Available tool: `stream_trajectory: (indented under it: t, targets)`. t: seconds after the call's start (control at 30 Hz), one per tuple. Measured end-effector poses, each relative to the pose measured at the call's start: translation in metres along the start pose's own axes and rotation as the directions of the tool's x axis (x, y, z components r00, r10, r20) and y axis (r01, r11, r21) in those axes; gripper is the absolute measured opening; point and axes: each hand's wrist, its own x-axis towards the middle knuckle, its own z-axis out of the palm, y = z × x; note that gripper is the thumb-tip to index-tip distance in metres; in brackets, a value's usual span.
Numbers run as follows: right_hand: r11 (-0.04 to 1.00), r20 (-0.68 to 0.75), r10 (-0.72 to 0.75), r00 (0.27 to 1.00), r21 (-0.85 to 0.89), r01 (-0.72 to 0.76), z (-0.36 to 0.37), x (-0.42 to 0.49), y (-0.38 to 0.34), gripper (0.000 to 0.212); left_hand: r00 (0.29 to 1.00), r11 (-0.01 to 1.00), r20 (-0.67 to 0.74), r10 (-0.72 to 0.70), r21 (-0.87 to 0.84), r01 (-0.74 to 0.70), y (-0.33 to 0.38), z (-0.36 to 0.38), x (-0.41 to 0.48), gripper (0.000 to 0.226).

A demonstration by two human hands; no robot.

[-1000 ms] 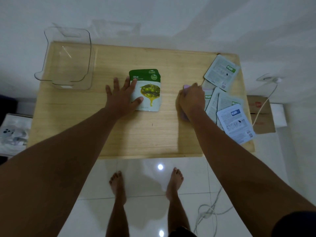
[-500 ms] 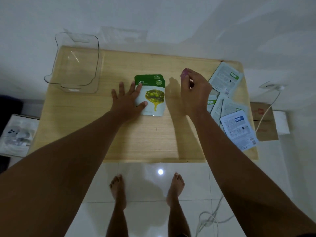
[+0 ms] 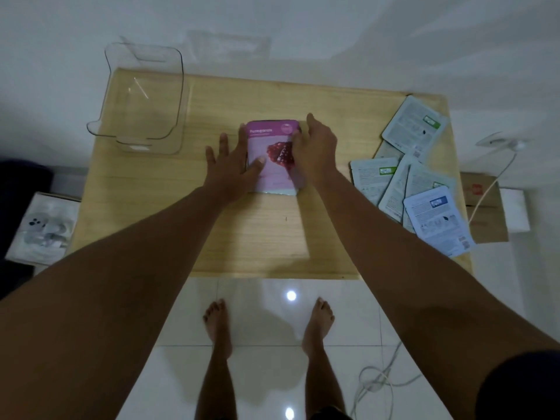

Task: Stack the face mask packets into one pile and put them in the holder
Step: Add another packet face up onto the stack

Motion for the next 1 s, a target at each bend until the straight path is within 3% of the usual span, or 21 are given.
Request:
stream_trajectory:
  t: [0.1, 0.2, 0.27, 0.47, 0.6, 0.73, 1.0]
  targets:
    - [0.969, 0.224, -0.128, 0.966, -0.181, 0.171, 0.007, -0.006, 0.009, 0.043, 0.998, 0.993, 0.025, 0.052, 0.108, -0.055, -0.001, 0.000, 0.000, 0.083]
    - [0.898, 0.388, -0.095, 0.917, -0.365, 0.247, 0.011, -0.010, 0.015, 0.054, 0.995, 0.965, 0.061, 0.078, 0.244, -0.090, -0.001, 0.001, 0.000, 0.078]
    - [0.879, 0.422, -0.064, 0.905, -0.405, 0.251, 0.014, -0.013, 0.016, 0.061, 0.994, 0.959, 0.061, 0.089, 0.265, -0.102, -0.002, 0.003, 0.000, 0.077]
    - [0.887, 0.366, -0.108, 0.924, -0.383, 0.256, 0.004, -0.017, 0.020, 0.057, 0.993, 0.953, 0.023, 0.118, 0.279, -0.120, -0.001, 0.009, -0.004, 0.078]
    - [0.770, 0.154, 0.026, 0.988, -0.633, 0.079, -0.031, -0.009, 0.046, 0.057, 0.994, 0.954, 0.019, 0.109, 0.279, -0.110, 0.005, 0.010, -0.004, 0.078]
    - [0.679, 0.046, 0.173, 0.984, -0.729, -0.085, -0.067, -0.010, 0.077, 0.068, 0.996, 0.956, 0.038, 0.083, 0.278, -0.090, 0.010, 0.010, -0.002, 0.079]
    - [0.807, 0.003, 0.171, 0.985, -0.575, -0.138, -0.072, -0.037, 0.089, 0.053, 0.994, 0.961, 0.086, 0.064, 0.263, -0.085, 0.021, 0.016, -0.007, 0.081]
